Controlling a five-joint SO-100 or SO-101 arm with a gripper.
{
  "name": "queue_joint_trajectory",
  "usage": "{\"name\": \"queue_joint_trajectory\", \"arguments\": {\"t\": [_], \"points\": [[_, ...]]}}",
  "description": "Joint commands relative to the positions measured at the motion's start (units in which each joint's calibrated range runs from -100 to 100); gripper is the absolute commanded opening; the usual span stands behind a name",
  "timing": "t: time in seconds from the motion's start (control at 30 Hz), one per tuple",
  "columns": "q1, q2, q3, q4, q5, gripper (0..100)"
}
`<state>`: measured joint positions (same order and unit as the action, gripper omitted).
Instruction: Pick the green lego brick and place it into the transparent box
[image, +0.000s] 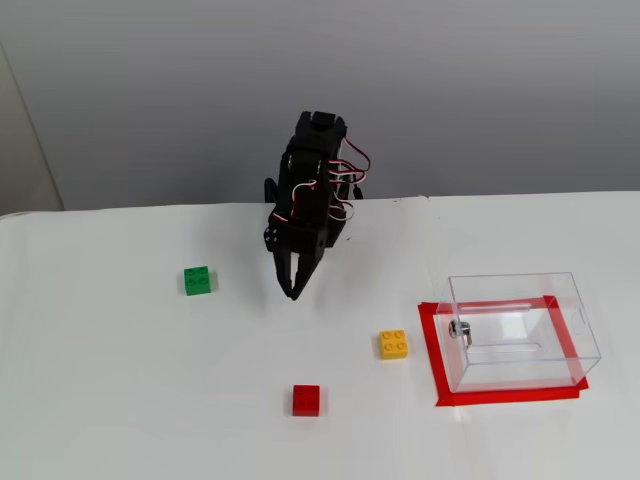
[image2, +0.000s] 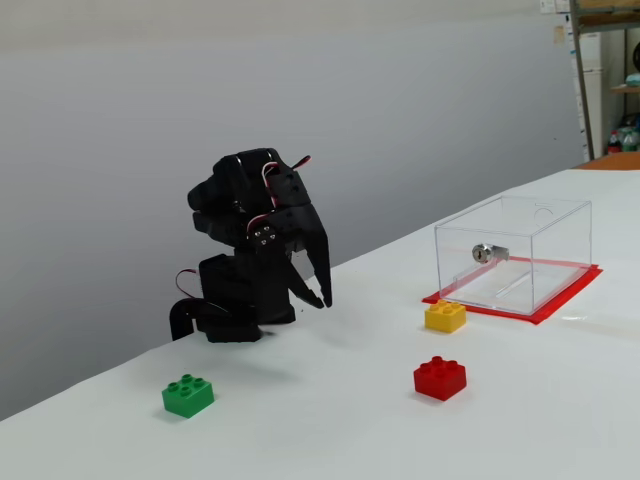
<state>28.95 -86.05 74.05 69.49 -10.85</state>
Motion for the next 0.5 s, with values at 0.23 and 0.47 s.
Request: {"name": "queue_joint_trajectory", "arguments": {"t": [0.23,0.47], "points": [[16.7,1.2,-4.4,-2.7,0.4,1],[20.7,1.4,-4.6,-2.5,-0.2,1]]}}
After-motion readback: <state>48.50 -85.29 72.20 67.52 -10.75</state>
